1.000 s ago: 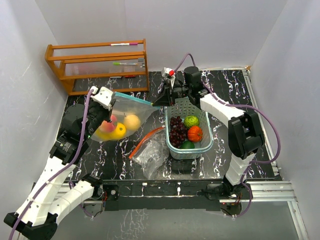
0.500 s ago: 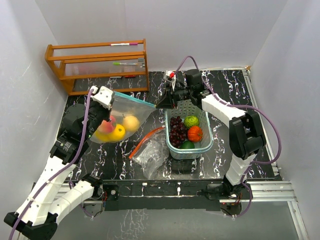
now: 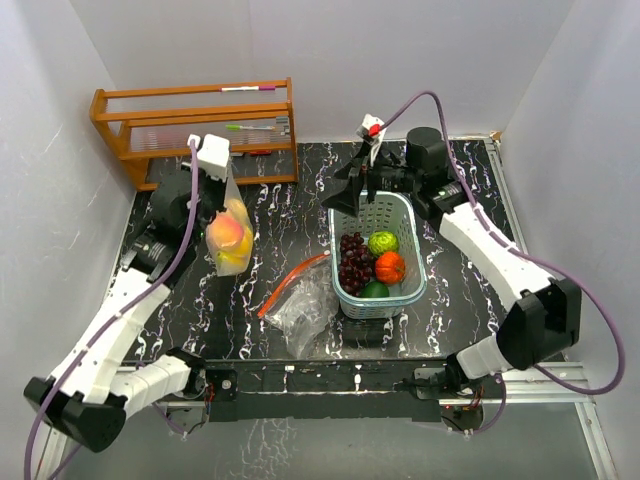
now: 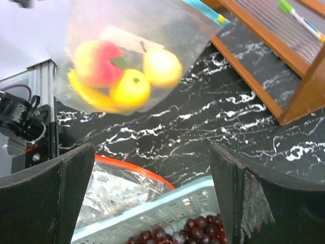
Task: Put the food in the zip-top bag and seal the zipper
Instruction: Place the zipper food storage bag at the center of the board.
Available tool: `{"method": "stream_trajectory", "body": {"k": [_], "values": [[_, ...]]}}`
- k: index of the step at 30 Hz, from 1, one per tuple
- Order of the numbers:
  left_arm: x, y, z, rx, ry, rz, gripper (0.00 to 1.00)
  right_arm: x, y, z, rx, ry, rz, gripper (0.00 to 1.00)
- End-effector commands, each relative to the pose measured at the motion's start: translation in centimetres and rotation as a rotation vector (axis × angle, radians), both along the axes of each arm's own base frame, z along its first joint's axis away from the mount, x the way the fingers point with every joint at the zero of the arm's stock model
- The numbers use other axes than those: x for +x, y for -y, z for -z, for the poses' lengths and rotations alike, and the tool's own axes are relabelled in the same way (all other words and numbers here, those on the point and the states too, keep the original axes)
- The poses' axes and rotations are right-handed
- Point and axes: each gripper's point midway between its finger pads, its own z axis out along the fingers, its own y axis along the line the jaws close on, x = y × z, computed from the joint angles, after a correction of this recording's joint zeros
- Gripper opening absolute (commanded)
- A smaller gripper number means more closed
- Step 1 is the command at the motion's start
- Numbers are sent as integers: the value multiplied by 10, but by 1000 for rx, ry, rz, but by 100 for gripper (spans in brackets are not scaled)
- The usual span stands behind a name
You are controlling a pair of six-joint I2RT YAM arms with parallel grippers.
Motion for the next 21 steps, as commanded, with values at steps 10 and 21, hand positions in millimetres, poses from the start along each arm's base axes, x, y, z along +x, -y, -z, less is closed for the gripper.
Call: {"method": "stream_trajectory", "body": {"k": [10, 21], "values": [[17, -44, 35, -254, -147, -202, 97, -68, -88, 45, -206, -91, 51, 98], [-9, -59, -21, -269, -41, -233, 97, -63, -103, 135, -318, -391, 493, 90]]}}
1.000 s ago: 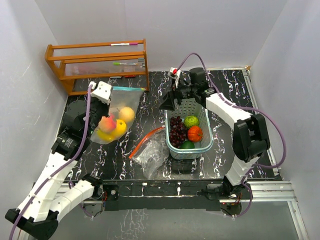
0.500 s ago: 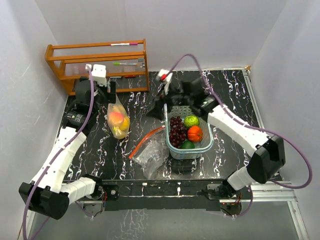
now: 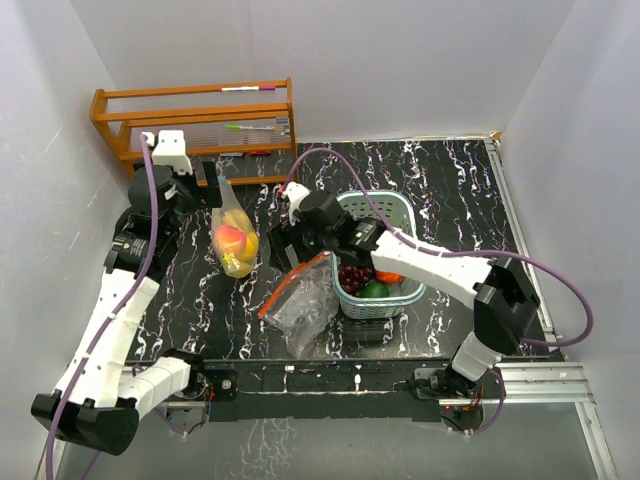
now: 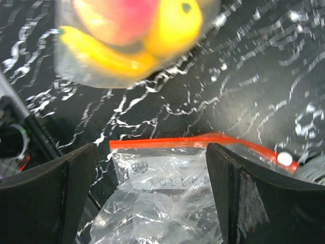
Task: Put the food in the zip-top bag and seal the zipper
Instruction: Place the zipper food storage bag at the center of the board, then pick up the zipper food storage bag at the center of the board.
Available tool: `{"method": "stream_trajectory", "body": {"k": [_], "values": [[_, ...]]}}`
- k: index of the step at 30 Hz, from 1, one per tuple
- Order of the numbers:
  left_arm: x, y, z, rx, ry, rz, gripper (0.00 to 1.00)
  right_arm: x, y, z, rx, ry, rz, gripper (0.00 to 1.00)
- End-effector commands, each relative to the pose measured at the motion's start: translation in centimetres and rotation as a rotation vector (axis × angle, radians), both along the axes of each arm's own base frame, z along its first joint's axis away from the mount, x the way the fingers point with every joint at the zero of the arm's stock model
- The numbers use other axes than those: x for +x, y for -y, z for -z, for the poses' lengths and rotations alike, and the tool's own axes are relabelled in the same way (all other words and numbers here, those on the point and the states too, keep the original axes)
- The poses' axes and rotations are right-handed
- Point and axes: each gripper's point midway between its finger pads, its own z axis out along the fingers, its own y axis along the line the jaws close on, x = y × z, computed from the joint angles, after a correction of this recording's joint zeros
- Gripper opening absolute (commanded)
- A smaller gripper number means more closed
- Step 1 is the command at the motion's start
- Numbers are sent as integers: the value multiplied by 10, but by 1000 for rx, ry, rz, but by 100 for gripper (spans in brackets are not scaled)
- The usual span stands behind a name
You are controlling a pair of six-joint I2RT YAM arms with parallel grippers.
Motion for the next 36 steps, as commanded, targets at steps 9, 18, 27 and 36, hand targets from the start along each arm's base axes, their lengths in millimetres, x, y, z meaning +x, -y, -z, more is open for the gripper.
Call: {"method": "stream_trajectory", "body": {"k": [9, 18, 27, 36], "values": [[-30, 6, -72, 8, 196, 38, 97, 2, -3, 99, -177, -170, 477, 90], [-51, 28, -67, 15, 230, 144, 97, 2, -5, 130, -253, -159, 676, 91], [-67, 35, -62, 36, 240, 190, 97, 4, -13, 168, -278, -196, 714, 71], [-73, 40, -63, 32, 237, 225, 97, -6, -20, 122, -188, -118, 617, 8]]}}
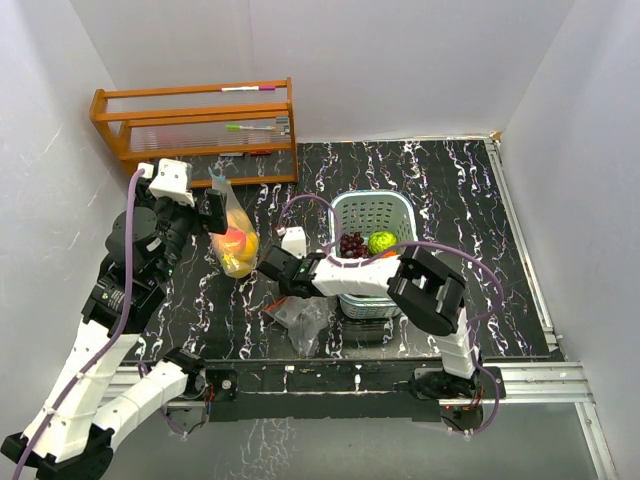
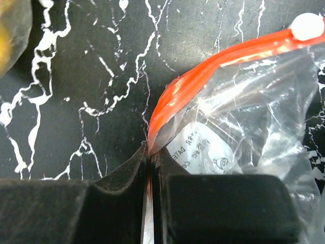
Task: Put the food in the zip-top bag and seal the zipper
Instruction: Pick up the zipper food storage bag at the center of the board, then open the zipper of the food storage bag.
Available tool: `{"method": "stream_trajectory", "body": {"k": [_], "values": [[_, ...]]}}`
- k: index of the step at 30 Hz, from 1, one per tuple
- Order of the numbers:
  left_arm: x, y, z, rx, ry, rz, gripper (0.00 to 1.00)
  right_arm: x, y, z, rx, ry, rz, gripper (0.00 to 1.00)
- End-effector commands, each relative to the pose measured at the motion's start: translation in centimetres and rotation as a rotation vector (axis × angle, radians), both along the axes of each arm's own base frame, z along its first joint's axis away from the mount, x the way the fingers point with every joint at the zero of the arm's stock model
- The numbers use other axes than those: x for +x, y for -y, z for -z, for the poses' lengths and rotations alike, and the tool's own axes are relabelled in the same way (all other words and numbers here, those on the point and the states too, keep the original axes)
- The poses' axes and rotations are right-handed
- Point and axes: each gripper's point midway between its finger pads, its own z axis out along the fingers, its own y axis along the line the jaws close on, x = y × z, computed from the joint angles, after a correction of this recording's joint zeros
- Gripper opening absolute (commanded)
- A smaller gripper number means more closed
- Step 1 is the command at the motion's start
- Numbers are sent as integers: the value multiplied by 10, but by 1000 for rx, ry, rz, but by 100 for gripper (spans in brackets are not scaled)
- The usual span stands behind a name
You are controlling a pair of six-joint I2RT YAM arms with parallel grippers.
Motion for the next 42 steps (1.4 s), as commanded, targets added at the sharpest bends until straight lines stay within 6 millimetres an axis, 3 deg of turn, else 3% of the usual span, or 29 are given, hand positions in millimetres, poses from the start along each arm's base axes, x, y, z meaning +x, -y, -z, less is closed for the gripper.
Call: {"method": "stream_trajectory", "body": {"k": [1, 3, 6, 14, 18, 21, 25, 42], "values": [[-6, 2, -6, -2, 10, 25, 97, -6, -22, -61, 95, 116, -99, 8], [-11, 5, -6, -6, 0, 52, 97, -16, -31, -88, 110, 160, -191, 8], [-21, 17, -6, -28, -23, 128, 92, -26, -29, -124, 134, 196, -280, 8], [-52, 59, -14, -191, -87, 370, 81, -38, 14, -255, 354, 452, -342, 8], [-65, 83, -17, -287, -122, 499, 75, -48, 31, -308, 450, 575, -390, 8], [-72, 106, -16, -367, -152, 618, 73, -55, 30, -321, 464, 605, -453, 8], [-73, 120, -18, -457, -190, 676, 73, -61, 24, -323, 477, 593, -507, 8], [-64, 124, 12, -546, -324, 606, 68, -61, 39, -352, 546, 676, -463, 8]]}}
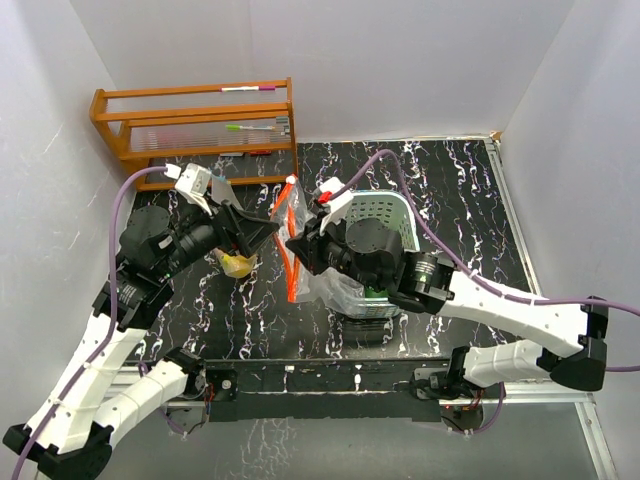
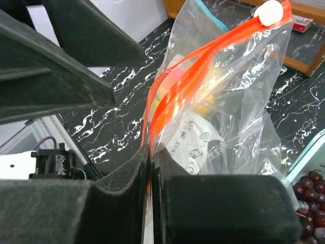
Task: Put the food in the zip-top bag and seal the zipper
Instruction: Open the zipper of the food storage bag.
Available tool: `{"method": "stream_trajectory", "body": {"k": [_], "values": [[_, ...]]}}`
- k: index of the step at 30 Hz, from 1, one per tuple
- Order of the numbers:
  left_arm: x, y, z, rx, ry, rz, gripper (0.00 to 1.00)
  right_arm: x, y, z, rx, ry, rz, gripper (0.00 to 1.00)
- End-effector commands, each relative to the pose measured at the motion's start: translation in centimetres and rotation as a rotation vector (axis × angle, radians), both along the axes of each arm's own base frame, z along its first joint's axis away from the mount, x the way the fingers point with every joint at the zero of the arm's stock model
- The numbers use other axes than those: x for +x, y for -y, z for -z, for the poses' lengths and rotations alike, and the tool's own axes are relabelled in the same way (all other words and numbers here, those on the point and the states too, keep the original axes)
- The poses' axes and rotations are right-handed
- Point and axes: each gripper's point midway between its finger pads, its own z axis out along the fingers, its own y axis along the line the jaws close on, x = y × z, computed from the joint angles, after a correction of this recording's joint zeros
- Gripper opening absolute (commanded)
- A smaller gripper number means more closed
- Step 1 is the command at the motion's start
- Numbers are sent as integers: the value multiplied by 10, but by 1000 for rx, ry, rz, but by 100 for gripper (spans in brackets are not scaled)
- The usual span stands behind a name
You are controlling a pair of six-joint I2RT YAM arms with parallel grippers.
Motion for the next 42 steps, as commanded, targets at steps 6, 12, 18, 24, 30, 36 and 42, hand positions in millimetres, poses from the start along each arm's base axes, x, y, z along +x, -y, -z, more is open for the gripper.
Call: {"method": "stream_trajectory", "body": {"k": [6, 12, 18, 24, 30, 36, 42], "values": [[-5, 8, 7, -49, -20, 39, 68, -2, 9, -49, 147, 81, 6, 8], [1, 18, 14, -90, -45, 62, 60, -5, -6, -45, 134, 67, -44, 8], [5, 20, 11, -100, -33, 63, 46, -7, -10, -43, 131, 59, -65, 8], [5, 22, 20, -96, -43, 73, 0, -7, -2, -49, 154, 65, -43, 8], [15, -2, 35, 86, 7, -33, 0, 8, 32, -38, 106, 24, 128, 8], [36, -63, 50, 398, 48, -292, 0, 21, 104, -31, 95, -21, 413, 8], [39, -83, 38, 488, 95, -362, 0, 25, 134, -25, 72, -46, 550, 9]]}}
